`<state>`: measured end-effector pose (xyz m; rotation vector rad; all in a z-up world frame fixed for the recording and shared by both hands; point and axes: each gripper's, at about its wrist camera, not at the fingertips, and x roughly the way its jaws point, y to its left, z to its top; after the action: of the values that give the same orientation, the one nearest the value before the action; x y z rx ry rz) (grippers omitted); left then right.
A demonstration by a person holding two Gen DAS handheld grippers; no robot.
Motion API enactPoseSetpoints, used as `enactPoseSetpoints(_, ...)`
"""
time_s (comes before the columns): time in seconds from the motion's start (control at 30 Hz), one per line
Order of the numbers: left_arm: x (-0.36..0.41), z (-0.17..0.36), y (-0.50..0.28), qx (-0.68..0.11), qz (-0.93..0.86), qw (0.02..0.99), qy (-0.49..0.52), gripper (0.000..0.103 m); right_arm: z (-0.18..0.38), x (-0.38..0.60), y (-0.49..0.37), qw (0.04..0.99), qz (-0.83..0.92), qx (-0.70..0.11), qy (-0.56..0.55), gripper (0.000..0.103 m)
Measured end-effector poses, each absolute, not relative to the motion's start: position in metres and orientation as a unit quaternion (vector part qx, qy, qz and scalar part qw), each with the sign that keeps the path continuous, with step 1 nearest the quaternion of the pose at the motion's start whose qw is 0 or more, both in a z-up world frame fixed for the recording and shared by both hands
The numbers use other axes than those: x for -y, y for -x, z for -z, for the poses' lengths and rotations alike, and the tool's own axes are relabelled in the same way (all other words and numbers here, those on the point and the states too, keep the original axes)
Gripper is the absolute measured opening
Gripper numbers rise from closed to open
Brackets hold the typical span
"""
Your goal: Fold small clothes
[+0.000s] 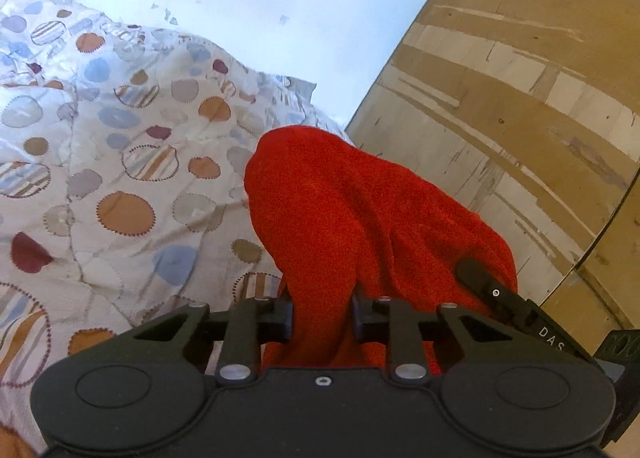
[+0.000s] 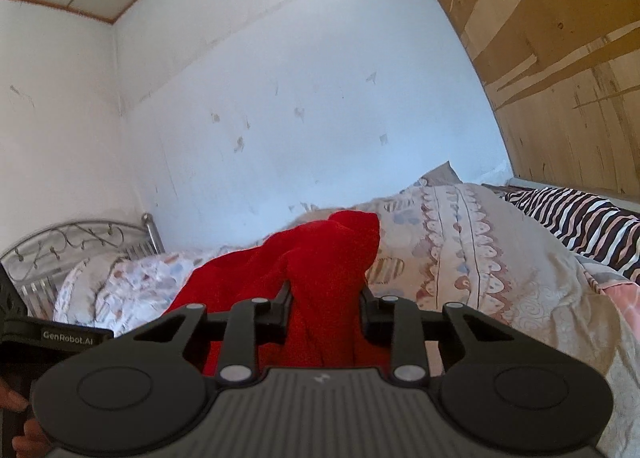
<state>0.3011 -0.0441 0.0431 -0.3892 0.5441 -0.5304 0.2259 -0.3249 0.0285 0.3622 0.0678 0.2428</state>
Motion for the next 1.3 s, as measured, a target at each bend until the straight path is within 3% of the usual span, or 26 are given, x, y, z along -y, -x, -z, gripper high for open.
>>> enactPoseSetpoints(0.37, 0.022, -0.091, -0.244, -0.178, 0.233, 0.933, 0.207, 0.024, -0.073, 0.305, -0.203, 0.970, -0.160, 0.018, -0.182, 0.031)
enactPoseSetpoints(0.7, -0.037, -0.125, -0.263, -0.157, 0.157, 0.957, 0.185, 0.024, -0.086, 0.239, -0.284, 0.957, -0.216, -0.018, -0.194, 0.031)
enactPoseSetpoints(1.03, -0.059, -0.054, -0.348, -0.208, 0.094, 0.953, 0.198, 0.025, -0.023, 0.209, -0.390, 0.952, -0.187, -0.144, -0.195, 0.032)
enactPoseSetpoints(1.3, -0.043, -0.012, -0.384, -0.205, 0.041, 0.963, 0.168, 0.032, 0.018, 0.214, -0.416, 0.952, -0.159, -0.172, -0.199, 0.034)
